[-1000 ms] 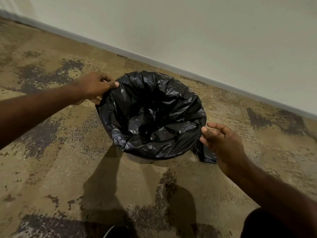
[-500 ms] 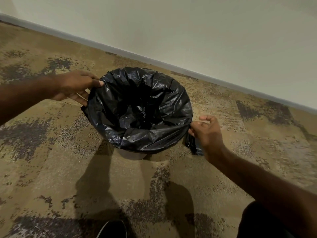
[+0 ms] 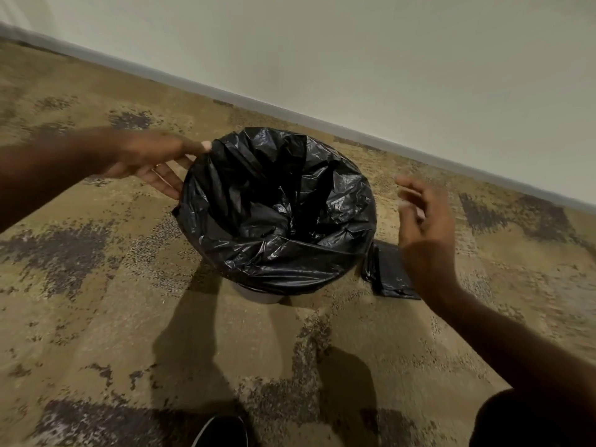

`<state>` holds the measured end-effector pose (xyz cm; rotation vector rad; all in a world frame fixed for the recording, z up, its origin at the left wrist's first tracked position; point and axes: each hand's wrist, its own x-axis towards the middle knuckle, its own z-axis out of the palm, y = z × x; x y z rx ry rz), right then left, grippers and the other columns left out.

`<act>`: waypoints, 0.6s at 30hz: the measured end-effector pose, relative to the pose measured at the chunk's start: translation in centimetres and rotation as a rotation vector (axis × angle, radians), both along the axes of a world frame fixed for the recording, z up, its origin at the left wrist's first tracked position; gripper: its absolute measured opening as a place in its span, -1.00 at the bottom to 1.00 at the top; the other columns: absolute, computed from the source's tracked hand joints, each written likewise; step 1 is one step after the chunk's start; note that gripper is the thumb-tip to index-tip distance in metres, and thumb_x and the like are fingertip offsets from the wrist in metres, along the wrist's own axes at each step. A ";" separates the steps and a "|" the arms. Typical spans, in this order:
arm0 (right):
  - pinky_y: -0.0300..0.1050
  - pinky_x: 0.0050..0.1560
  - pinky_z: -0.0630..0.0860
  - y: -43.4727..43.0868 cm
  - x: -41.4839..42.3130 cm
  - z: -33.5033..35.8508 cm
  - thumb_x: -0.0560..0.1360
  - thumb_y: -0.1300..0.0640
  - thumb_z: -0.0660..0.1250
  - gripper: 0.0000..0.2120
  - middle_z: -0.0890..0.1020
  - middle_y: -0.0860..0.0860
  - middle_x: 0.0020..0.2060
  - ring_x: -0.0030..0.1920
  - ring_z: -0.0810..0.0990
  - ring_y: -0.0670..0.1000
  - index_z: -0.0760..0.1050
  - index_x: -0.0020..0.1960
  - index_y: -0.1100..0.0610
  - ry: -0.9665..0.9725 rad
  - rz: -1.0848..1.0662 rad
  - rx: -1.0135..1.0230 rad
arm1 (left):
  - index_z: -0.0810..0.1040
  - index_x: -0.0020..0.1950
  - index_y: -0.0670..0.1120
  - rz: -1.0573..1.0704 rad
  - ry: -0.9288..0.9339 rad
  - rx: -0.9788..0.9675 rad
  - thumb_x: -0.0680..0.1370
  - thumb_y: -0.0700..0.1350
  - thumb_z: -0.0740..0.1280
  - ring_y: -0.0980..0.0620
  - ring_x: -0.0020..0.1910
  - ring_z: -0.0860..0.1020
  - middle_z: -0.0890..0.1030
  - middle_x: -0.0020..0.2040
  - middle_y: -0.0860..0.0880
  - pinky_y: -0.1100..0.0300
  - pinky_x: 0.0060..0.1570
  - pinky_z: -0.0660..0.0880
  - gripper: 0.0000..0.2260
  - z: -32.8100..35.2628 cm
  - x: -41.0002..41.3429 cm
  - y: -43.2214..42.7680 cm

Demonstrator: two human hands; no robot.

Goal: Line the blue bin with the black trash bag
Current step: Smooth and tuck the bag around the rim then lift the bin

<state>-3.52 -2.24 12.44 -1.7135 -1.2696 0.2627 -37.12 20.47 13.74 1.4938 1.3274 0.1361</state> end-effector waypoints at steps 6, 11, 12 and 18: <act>0.05 0.29 0.53 9.3 -3.5 0.8 0.58 0.12 0.36 -0.71 0.60 0.03 0.20 0.21 0.56 0.03 0.54 0.30 0.03 -0.790 0.702 -0.578 | 0.21 0.59 0.01 -0.264 0.283 0.441 0.39 0.40 0.34 -0.22 0.28 0.55 0.37 0.53 -0.17 -0.12 0.12 0.59 -0.12 1.2 1.6 0.2; 0.02 0.38 0.39 13.7 -4.5 -3.6 0.55 0.08 0.41 -0.36 0.47 0.15 0.45 0.41 0.45 0.18 0.29 0.57 0.07 -1.033 0.737 -1.186 | 0.48 0.16 0.22 -0.687 0.007 0.905 0.46 0.50 0.20 0.28 -0.04 0.52 0.56 0.05 0.19 0.21 -0.06 0.55 -0.54 2.2 5.2 -7.0; 0.01 0.37 0.39 14.0 -4.6 -4.0 0.54 0.06 0.42 -0.35 0.46 0.16 0.45 0.42 0.45 0.19 0.29 0.57 0.08 -1.004 0.725 -1.174 | 0.48 0.16 0.24 -0.803 0.069 0.864 0.44 0.53 0.16 0.29 -0.04 0.52 0.55 0.04 0.24 0.21 -0.07 0.55 -0.51 1.5 5.8 -8.8; -0.01 0.21 0.52 13.9 -5.8 -0.4 0.56 0.10 0.37 -0.69 0.61 0.07 0.26 0.24 0.58 0.15 0.57 0.30 -0.03 -1.031 0.741 -1.016 | 0.34 0.46 0.37 -1.006 0.480 0.246 0.30 0.67 -0.18 0.03 0.35 0.47 0.48 0.46 0.14 -0.02 0.34 0.36 -0.16 -0.4 6.1 -12.0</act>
